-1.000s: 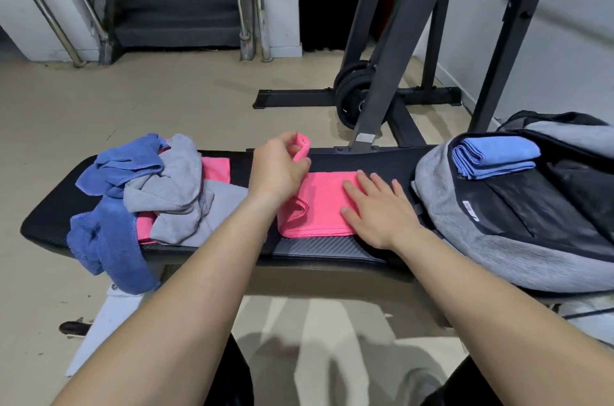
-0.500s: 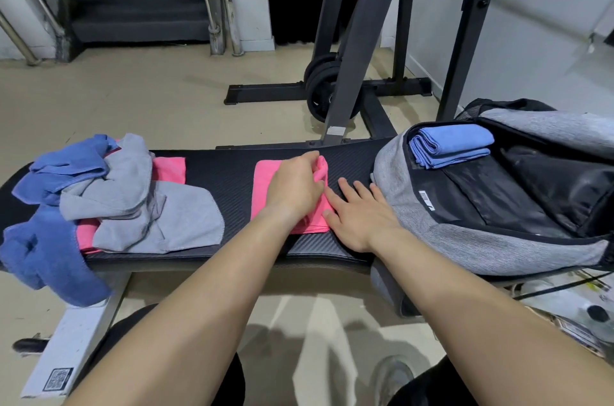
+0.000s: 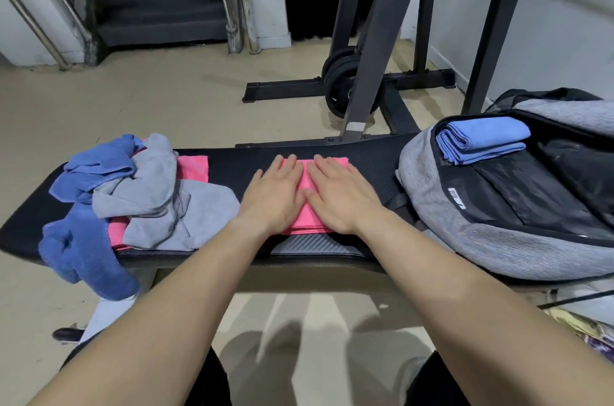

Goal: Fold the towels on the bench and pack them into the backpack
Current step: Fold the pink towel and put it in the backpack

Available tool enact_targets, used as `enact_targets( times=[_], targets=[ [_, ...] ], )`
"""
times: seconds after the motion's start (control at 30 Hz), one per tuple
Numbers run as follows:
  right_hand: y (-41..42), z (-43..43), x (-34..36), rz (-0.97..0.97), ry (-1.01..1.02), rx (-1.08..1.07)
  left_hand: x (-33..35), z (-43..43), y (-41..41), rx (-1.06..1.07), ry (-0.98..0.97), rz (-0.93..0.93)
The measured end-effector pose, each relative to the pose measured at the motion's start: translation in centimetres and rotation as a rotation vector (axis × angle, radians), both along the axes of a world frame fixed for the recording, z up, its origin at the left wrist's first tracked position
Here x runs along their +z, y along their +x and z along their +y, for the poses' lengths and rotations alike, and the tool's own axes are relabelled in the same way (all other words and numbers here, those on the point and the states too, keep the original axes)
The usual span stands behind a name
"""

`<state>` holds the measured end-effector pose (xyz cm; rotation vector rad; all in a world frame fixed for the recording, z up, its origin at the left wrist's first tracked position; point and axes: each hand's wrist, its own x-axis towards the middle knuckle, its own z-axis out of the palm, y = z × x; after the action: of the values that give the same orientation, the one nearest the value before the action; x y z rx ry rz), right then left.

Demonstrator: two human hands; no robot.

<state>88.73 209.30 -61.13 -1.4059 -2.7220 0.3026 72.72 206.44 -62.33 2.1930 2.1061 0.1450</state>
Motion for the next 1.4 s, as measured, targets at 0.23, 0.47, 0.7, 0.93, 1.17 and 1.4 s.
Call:
enact_targets(
  times=[0.23,0.47,0.7,0.93,1.17,1.4],
  targets=[
    [1.5,1.3,-2.3,-0.11,-0.141,-0.018,-1.6,-0.6,0.0,0.014,-0.148,-0.063],
    [1.6,1.0,-2.3,-0.095,-0.201,-0.049,-1.4,-0.8,-0.3,-0.018,-0.212,-0.114],
    [-0.2,-1.9,-0.4,-0.268,-0.07,-0.196,-0.2,-2.3,-2.1,0.292,0.004,0.008],
    [0.5,0.5,1.7,-0.02,-0.1,-0.21,1.3,-1.2,-3.4,0.199,-0.082,-0.37],
    [0.7,3.4,1.5,0.278,-0.434,-0.141,3.1,0.3,-4.6,-0.074,-0.089,-0.487],
    [1.5,5.2,1.2,0.32,-0.565,-0.197,2.9,0.8,-5.2,0.153,-0.121,-0.533]
  ],
)
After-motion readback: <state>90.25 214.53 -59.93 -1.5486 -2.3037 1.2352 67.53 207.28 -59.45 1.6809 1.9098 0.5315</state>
